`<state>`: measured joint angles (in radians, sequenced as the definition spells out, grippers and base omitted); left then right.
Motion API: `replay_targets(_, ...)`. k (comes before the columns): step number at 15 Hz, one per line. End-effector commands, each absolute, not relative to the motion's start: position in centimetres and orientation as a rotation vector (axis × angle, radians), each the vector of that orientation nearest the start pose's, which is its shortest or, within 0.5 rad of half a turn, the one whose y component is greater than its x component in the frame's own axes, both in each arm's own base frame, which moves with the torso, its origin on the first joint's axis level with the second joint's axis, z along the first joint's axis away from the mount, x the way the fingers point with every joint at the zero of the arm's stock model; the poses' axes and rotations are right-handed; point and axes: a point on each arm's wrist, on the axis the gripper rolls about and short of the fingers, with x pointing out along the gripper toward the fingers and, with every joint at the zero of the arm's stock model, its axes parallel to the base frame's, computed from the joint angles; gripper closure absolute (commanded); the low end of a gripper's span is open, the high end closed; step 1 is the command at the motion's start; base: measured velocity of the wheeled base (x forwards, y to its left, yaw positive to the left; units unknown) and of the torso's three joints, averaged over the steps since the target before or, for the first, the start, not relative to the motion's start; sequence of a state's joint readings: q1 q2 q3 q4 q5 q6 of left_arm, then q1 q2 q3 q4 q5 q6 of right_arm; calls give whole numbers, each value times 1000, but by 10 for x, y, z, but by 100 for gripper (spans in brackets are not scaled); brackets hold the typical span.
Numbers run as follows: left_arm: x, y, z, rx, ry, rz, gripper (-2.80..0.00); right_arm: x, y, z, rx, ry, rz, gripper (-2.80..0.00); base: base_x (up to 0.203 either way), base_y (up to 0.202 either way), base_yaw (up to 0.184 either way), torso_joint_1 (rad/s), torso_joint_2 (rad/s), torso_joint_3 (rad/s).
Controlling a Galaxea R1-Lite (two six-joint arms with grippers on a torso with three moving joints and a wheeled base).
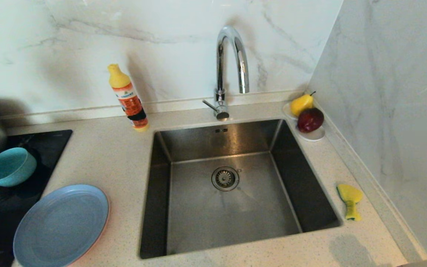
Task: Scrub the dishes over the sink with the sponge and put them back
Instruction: Place the bowl on the plate
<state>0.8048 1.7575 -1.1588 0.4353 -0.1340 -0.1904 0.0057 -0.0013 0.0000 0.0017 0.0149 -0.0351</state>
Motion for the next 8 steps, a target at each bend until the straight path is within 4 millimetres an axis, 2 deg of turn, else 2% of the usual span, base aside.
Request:
replay_targets(1,210,220,161,-666,906,710,-280,-23,0,75,-35,0,21,0,0,0,0,0,0,0)
replay_targets(8,216,227,145,-686,951,698,-280,-23,0,75,-37,0,21,0,0,0,0,0,0,0)
